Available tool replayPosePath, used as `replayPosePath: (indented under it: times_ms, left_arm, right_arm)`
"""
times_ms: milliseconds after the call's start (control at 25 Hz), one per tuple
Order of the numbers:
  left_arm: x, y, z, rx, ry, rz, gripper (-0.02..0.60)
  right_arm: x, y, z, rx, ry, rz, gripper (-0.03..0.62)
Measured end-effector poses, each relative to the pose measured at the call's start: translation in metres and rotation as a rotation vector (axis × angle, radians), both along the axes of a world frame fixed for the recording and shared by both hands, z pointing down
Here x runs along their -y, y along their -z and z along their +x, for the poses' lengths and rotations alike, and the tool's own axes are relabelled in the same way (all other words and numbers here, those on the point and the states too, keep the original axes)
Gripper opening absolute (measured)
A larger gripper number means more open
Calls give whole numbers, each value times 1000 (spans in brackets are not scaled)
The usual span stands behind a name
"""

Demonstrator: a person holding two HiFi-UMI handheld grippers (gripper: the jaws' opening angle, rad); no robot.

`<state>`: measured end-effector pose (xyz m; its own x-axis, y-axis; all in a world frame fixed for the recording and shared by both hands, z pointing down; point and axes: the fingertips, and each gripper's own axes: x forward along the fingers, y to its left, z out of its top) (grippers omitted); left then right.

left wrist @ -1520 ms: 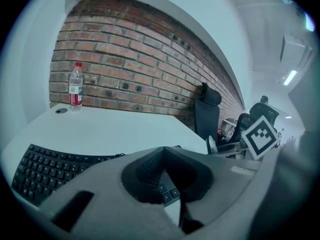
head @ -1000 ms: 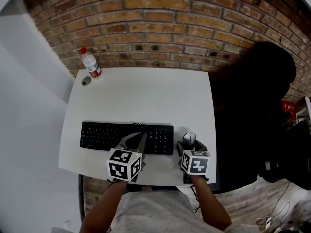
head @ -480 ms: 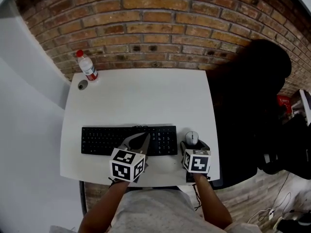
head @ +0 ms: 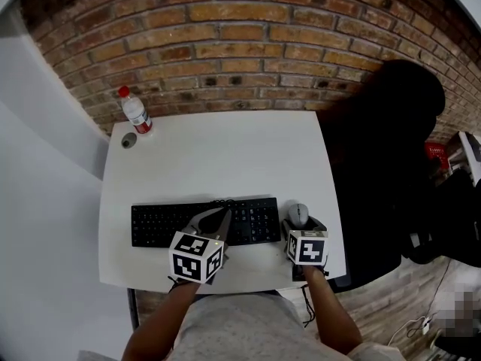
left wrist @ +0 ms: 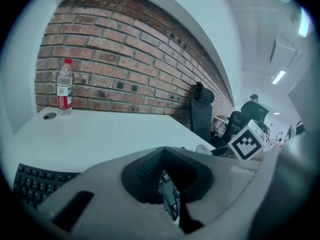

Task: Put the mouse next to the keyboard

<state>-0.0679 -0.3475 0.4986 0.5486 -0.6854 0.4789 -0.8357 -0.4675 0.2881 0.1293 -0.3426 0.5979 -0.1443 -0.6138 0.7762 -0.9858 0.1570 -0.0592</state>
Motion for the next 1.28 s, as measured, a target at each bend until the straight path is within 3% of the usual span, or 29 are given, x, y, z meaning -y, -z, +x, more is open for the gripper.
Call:
replayPosePath:
  times_ms: [960,1280]
  left_arm:
    - [-7,2,-17,-23,11,5,-8]
    - [-3,10,-23,-33,23,27,-8]
  right_arm:
    - [0,3,-1,-6,49,29,310]
    - [9,40,-18,13,86,117,273]
